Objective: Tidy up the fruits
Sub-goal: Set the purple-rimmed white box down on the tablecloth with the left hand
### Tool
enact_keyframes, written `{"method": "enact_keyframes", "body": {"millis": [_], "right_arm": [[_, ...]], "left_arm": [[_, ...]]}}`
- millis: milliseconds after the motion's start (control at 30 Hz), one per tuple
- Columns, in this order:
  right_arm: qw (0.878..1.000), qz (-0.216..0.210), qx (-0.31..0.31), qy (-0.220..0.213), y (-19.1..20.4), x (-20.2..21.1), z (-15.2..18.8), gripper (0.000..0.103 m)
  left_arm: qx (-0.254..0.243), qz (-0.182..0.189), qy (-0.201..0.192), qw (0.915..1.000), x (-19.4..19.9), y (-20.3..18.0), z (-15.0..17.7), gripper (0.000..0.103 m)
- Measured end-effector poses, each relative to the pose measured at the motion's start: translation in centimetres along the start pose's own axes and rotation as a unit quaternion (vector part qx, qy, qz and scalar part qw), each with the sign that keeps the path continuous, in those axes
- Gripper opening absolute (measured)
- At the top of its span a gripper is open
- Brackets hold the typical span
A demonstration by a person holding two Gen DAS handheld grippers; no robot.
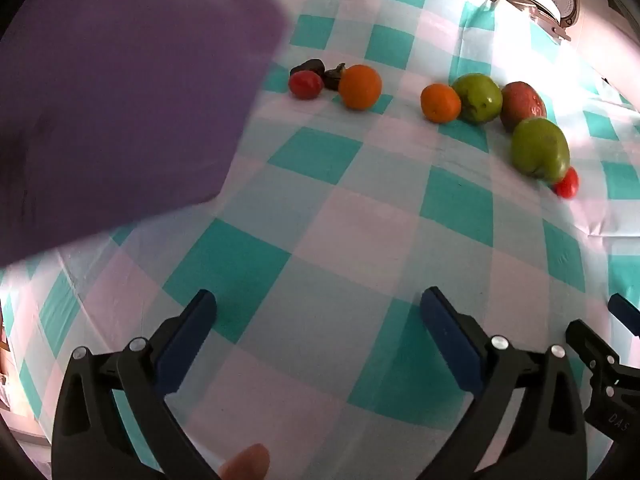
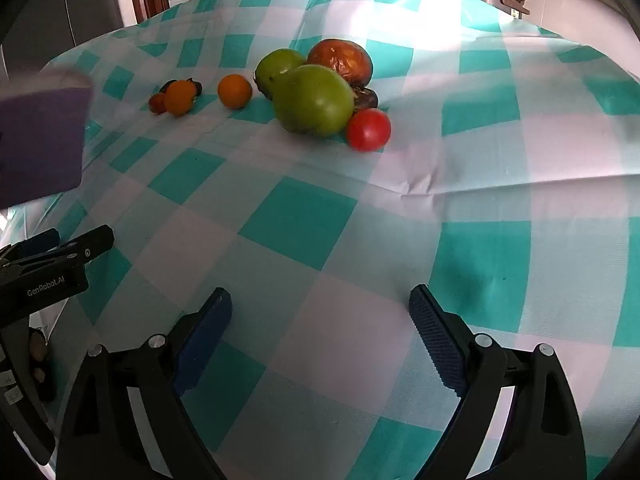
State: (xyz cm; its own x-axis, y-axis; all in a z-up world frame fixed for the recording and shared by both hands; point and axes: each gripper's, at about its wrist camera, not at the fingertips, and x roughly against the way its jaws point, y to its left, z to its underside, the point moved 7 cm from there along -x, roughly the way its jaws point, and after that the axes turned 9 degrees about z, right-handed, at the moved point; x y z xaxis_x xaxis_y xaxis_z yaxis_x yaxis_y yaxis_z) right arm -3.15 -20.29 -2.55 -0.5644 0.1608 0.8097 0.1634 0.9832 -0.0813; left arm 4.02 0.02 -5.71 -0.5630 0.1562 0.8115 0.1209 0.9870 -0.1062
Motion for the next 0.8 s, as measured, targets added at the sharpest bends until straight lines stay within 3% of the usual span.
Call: {"method": "enact_keyframes", "body": {"millis": [800], "right_arm": [[1.000, 0.000, -0.001, 0.001, -0.11, 0.12, 0.18, 0.088]], "left_arm": [[-0.001, -0.001, 0.000, 1.0000, -0.01, 0.06, 0.22, 0.102]]}}
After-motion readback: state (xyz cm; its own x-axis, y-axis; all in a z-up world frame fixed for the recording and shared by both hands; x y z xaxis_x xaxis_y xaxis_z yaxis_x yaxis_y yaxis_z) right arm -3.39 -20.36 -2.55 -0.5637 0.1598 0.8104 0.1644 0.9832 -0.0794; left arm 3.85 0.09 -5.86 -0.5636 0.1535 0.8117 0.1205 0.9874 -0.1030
